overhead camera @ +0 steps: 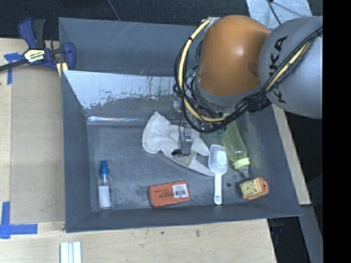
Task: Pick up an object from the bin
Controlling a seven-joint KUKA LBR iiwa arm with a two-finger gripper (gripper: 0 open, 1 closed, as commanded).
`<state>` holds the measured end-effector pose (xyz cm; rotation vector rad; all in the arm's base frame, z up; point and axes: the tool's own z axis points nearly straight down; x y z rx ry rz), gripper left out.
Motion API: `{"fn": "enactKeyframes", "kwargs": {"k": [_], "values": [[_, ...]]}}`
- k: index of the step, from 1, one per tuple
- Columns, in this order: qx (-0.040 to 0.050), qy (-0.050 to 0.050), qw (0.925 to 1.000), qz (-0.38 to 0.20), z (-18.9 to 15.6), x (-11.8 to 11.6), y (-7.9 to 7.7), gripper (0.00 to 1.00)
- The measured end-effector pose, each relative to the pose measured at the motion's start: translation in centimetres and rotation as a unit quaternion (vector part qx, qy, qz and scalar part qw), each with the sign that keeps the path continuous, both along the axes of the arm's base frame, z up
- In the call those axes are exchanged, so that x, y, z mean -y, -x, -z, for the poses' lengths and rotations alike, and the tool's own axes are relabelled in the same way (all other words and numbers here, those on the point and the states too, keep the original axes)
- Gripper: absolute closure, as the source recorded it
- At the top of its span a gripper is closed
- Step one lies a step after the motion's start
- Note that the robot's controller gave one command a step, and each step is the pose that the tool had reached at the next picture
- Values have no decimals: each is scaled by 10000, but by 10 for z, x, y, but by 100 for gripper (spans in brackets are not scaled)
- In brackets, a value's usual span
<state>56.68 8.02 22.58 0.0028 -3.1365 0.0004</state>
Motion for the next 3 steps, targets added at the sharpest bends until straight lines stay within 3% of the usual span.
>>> {"fn": "enactKeyframes", "kwargs": {"k": [1, 2, 3], "values": [[43, -5, 10000, 8, -5, 0, -1, 0], [74, -8, 9994, -338, 31, 14, -8, 0], [39, -3, 9999, -122, 74, 28, -24, 0]]}}
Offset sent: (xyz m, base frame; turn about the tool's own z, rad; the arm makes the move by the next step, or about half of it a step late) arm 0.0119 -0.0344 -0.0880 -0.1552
